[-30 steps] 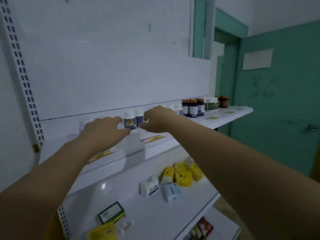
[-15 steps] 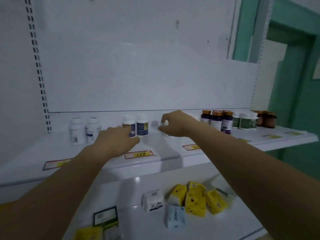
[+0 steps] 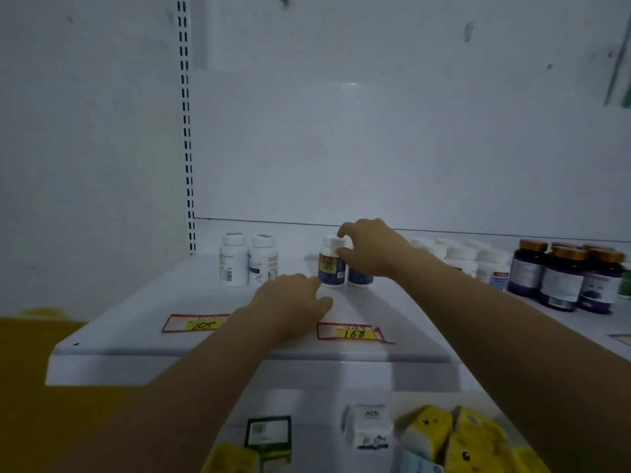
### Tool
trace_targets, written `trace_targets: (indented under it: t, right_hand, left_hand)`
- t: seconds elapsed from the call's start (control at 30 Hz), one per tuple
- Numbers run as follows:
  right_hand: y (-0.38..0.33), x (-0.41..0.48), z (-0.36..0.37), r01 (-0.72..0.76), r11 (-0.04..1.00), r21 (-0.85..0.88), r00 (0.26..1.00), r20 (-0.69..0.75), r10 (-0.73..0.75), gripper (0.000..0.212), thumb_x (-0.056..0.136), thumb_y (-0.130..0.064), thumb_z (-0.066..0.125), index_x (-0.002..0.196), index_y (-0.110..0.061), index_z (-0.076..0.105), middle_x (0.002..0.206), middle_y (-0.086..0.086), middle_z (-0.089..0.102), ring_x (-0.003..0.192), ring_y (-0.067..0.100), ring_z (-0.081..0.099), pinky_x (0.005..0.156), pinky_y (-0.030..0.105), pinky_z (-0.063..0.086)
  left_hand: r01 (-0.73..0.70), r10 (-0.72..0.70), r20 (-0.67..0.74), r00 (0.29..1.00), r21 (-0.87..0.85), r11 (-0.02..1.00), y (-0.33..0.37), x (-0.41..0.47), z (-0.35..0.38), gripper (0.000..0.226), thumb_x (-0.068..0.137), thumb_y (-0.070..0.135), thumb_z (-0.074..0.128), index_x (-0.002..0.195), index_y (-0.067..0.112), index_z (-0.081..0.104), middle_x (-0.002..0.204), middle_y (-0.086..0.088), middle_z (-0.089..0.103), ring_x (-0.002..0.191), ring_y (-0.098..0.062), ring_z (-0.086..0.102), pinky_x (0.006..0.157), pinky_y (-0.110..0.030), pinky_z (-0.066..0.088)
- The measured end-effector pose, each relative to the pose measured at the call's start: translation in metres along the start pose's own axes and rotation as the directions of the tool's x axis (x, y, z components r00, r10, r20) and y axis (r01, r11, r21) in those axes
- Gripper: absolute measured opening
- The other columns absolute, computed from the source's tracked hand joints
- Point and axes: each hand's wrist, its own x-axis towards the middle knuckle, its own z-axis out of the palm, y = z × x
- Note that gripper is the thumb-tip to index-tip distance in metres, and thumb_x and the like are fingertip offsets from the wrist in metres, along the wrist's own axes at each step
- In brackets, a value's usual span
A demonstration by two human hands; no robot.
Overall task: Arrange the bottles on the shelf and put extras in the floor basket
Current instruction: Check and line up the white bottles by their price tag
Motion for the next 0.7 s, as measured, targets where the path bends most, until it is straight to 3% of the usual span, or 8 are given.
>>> trace_targets:
  t: [0.13,0.3,0.47,0.57,0.7]
  right_hand:
    - [0.001,0.017,0.002,0.033,0.994,-0.101,0.999,0.001,-0.033,0.044,0.098,-0.037,0.039,0.139,-0.02,0.041,0.135,0.009,0.05,0.122,0.031,0.041,0.097,0.041,0.035]
    - [-0.008,0.037,0.008,0.057,0.985,-0.16,0.998,0.047,-0.05,0.047,0.1,-0.045,0.029,0.138,-0.02,0.04,0.132,0.012,0.051,0.123,0.032,0.038,0.1,0.044,0.029]
    - [-0.012,0.041,0.013,0.081,0.986,-0.145,0.995,0.066,-0.072,0.04,0.1,-0.042,0.033,0.129,-0.018,0.046,0.125,0.014,0.054,0.12,0.031,0.037,0.098,0.042,0.028]
    - [-0.009,0.039,0.003,0.115,0.987,-0.114,0.993,0.047,-0.11,0.037,0.098,-0.045,0.039,0.125,-0.022,0.052,0.122,0.011,0.056,0.119,0.031,0.041,0.098,0.041,0.029]
    - [-0.004,0.028,-0.018,0.166,0.982,0.086,0.986,0.018,-0.168,0.036,0.097,-0.042,0.044,0.125,-0.021,0.053,0.126,0.009,0.056,0.11,0.027,0.051,0.087,0.036,0.038]
  left_hand:
    - [0.055,-0.054,0.06,0.997,-0.015,0.998,0.001,0.007,0.006,0.047,0.098,0.048,0.029,0.125,0.017,0.052,0.13,-0.006,0.054,0.114,-0.02,0.051,0.094,-0.035,0.04]
    - [0.083,-0.081,0.037,0.996,-0.035,0.996,0.003,0.008,0.008,0.047,0.098,0.05,0.028,0.116,0.017,0.056,0.12,-0.004,0.058,0.106,-0.019,0.054,0.089,-0.035,0.043]
    - [0.121,-0.119,0.033,0.992,-0.08,0.989,0.004,0.008,0.008,0.048,0.097,0.05,0.028,0.117,0.018,0.056,0.118,-0.004,0.059,0.103,-0.019,0.055,0.088,-0.036,0.044]
    - [0.155,-0.152,0.034,0.988,-0.111,0.982,0.007,0.007,0.006,0.05,0.098,0.051,0.028,0.128,0.018,0.052,0.129,-0.005,0.055,0.113,-0.02,0.052,0.094,-0.035,0.041]
    - [0.178,-0.19,-0.062,0.98,-0.156,0.972,0.008,0.01,0.0,0.057,0.096,0.051,0.039,0.14,0.016,0.036,0.14,-0.008,0.046,0.124,-0.023,0.047,0.097,-0.035,0.04]
